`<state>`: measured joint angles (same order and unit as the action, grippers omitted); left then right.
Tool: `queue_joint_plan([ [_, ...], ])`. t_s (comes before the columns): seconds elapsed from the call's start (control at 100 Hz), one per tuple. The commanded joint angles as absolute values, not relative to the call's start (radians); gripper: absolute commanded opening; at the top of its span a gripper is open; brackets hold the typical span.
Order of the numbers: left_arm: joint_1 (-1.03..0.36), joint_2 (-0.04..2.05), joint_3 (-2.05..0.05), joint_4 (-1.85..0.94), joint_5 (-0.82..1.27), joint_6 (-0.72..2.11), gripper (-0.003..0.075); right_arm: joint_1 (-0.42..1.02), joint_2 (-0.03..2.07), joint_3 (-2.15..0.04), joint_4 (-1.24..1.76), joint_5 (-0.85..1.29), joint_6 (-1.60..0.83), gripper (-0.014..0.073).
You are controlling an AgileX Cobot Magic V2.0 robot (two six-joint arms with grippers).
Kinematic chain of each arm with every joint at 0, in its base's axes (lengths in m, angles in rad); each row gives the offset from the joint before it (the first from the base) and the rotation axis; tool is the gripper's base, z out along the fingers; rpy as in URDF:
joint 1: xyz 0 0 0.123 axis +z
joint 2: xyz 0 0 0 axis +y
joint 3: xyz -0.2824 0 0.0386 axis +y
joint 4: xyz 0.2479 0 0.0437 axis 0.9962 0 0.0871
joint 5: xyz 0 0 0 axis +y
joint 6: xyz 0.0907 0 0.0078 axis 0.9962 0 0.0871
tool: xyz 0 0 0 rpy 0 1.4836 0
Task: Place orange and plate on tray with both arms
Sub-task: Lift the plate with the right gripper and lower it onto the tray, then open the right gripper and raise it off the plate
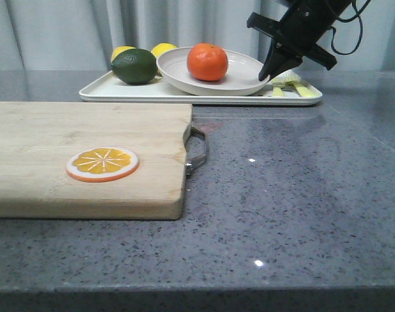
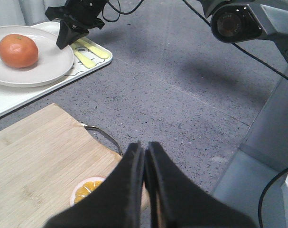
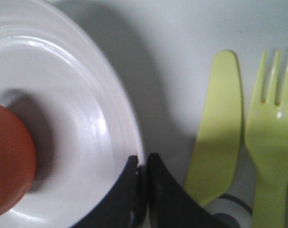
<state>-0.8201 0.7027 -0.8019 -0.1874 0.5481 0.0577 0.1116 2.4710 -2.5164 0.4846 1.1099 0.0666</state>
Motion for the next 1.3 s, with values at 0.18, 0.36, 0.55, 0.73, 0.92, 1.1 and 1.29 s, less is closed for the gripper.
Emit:
queue_joint_plan([
  [0.18, -0.817, 0.718, -0.829, -0.193, 0.469, 0.058, -0.002, 0.113, 2.407, -2.559, 0.518, 1.062, 0.05, 0.0109],
  [0.36, -0.817, 0.718, -0.829, -0.193, 0.469, 0.058, -0.002, 0.112, 2.39, -2.568, 0.518, 1.051, 0.05, 0.0283],
  [0.55, -0.817, 0.718, -0.829, -0.193, 0.469, 0.058, -0.002, 0.107, 2.353, -2.568, 0.505, 1.08, 0.042, 0.0277],
  [0.73, -0.817, 0.718, -0.829, -0.193, 0.474, 0.058, -0.002, 0.109, 2.294, -2.568, 0.444, 1.163, -0.021, 0.024],
  [0.92, -0.817, 0.718, -0.829, -0.193, 0.474, 0.058, -0.002, 0.11, 2.231, -2.568, 0.433, 1.212, -0.021, 0.001],
  [1.1, -0.817, 0.716, -0.829, -0.197, 0.474, 0.058, -0.002, 0.113, 2.161, -2.567, 0.431, 1.255, -0.02, -0.0067],
  [1.29, -0.817, 0.716, -0.829, -0.197, 0.474, 0.058, -0.002, 0.113, 2.073, -2.535, 0.43, 1.285, -0.019, -0.0066],
])
